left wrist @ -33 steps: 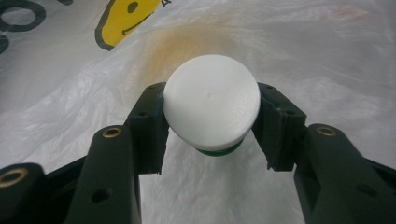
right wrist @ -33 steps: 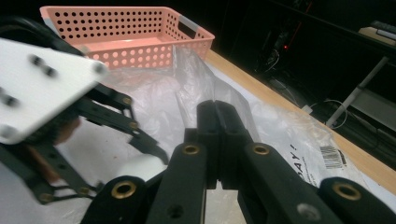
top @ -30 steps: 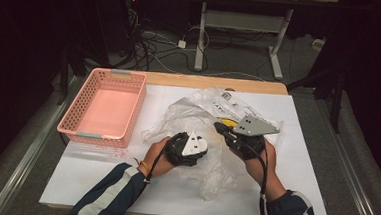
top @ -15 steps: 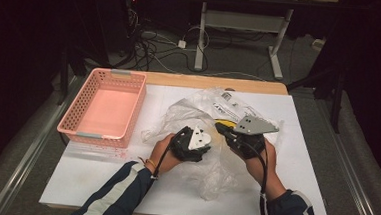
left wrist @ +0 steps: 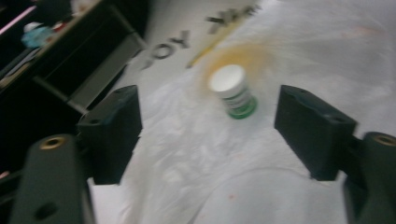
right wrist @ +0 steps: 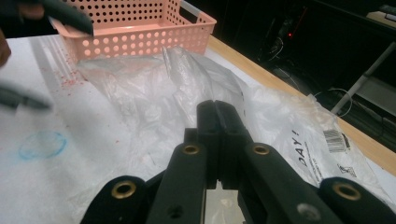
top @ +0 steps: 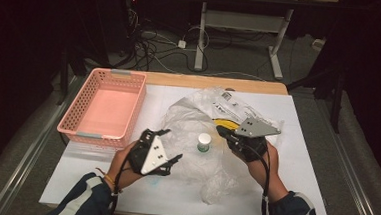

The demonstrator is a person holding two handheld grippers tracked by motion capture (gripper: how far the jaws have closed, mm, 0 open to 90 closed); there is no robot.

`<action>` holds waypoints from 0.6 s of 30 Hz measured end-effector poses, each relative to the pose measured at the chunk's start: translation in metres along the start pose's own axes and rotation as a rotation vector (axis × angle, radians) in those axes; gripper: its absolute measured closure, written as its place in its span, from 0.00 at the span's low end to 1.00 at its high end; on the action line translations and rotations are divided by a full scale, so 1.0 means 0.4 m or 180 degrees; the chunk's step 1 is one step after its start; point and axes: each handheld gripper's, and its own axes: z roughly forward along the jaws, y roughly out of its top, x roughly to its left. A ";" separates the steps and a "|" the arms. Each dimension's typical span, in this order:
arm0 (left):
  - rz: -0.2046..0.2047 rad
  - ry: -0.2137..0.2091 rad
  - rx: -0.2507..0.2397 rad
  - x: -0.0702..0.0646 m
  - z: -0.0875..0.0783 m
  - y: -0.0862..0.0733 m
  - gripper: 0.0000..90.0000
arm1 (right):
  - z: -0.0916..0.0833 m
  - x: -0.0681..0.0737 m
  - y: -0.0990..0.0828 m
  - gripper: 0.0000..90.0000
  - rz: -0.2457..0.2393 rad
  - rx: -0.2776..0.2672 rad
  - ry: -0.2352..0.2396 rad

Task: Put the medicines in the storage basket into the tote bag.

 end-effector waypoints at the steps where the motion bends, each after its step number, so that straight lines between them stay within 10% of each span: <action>1: -0.0107 0.0052 -0.0007 0.015 -0.008 -0.006 0.24 | -0.003 0.000 -0.001 1.00 -0.0005 0.0004 0.0006; 3: -0.0396 0.0101 0.0113 0.048 -0.003 -0.028 0.23 | -0.012 0.001 -0.008 1.00 -0.0004 0.0034 0.0005; 10: -0.0479 0.0085 0.0567 0.061 0.057 -0.059 0.25 | -0.047 -0.006 -0.034 1.00 0.0032 0.0091 -0.0021; 18: -0.0360 -0.0161 0.0822 0.066 0.080 -0.077 0.70 | -0.059 -0.018 -0.063 1.00 0.0100 0.0166 -0.0032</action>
